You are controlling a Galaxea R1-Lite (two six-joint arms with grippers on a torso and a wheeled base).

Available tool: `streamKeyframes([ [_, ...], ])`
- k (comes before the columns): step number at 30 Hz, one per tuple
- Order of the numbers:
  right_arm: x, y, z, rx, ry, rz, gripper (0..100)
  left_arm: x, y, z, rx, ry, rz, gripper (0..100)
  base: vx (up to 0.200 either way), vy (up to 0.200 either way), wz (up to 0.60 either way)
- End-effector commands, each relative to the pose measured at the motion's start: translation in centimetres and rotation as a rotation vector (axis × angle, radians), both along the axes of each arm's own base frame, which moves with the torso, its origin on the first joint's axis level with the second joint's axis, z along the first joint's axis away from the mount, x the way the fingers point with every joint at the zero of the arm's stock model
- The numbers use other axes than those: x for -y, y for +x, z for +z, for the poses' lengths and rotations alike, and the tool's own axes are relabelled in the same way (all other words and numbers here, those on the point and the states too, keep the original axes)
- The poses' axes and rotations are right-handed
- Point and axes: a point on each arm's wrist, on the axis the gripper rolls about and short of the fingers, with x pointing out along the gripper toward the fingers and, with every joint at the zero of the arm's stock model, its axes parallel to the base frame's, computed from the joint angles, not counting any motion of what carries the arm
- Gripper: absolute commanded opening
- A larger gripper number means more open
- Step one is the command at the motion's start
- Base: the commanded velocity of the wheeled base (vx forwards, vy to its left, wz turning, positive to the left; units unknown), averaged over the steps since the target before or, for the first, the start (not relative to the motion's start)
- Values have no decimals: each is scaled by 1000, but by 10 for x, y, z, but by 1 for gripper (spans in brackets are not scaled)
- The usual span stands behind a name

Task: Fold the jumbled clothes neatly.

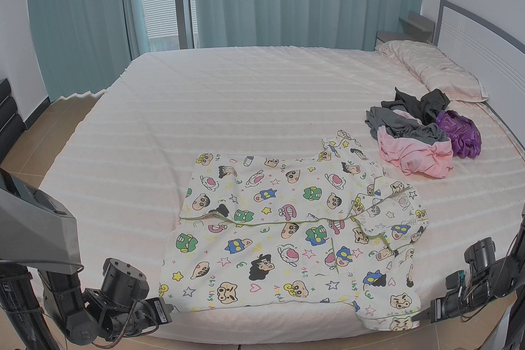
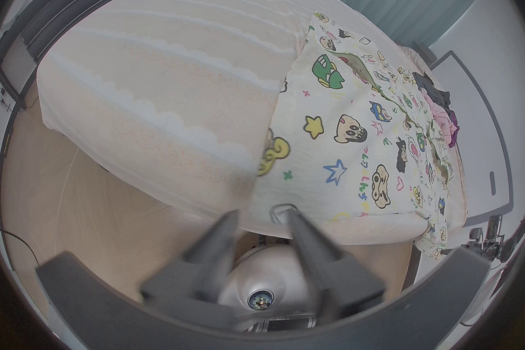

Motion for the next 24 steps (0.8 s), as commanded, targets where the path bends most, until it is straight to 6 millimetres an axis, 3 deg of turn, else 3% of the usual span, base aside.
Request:
streamKeyframes([
  [1,3,-4,3,9,1,-21,100,-2,-2,2,4,3,5,100,0,0,0],
  [8,17,-2,30,206,-9,-113,100,-13,8,34,176,-62,68,100,0,0,0],
  [11,22,10,52,345,22,-173,100,-12,19,56,302,-110,77,100,0,0,0],
  [17,13,33,71,418,104,-237,100,-8,39,72,395,-149,93,100,0,0,0],
  [24,9,63,87,491,138,-238,100,-9,47,73,397,-184,132,100,200,0,0],
])
